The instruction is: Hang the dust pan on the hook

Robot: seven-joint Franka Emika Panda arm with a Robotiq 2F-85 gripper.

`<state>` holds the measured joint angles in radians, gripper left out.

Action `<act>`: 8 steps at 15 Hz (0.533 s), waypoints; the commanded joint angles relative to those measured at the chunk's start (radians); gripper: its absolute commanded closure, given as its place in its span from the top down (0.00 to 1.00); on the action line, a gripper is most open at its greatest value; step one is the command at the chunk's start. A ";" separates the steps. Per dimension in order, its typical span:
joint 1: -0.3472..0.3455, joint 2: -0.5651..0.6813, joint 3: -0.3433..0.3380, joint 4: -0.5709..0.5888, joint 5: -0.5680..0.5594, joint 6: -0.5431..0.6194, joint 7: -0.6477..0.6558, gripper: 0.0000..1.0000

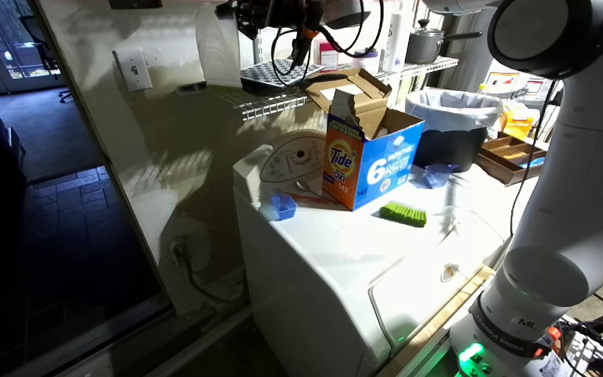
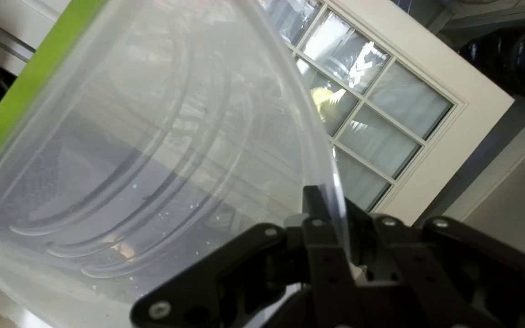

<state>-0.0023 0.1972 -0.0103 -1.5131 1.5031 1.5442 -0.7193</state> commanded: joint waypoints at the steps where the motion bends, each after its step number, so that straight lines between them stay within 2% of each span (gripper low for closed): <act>1: -0.003 -0.021 0.002 -0.028 -0.022 0.016 0.016 0.02; 5: -0.005 -0.021 0.001 -0.031 -0.021 0.010 0.020 0.02; 6: -0.006 -0.022 0.001 -0.031 -0.019 0.009 0.021 0.05; 7: -0.007 -0.023 0.001 -0.032 -0.019 0.009 0.021 0.32; 8: -0.007 -0.023 0.000 -0.032 -0.020 0.010 0.022 0.33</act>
<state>-0.0038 0.1972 -0.0106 -1.5153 1.5030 1.5441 -0.7165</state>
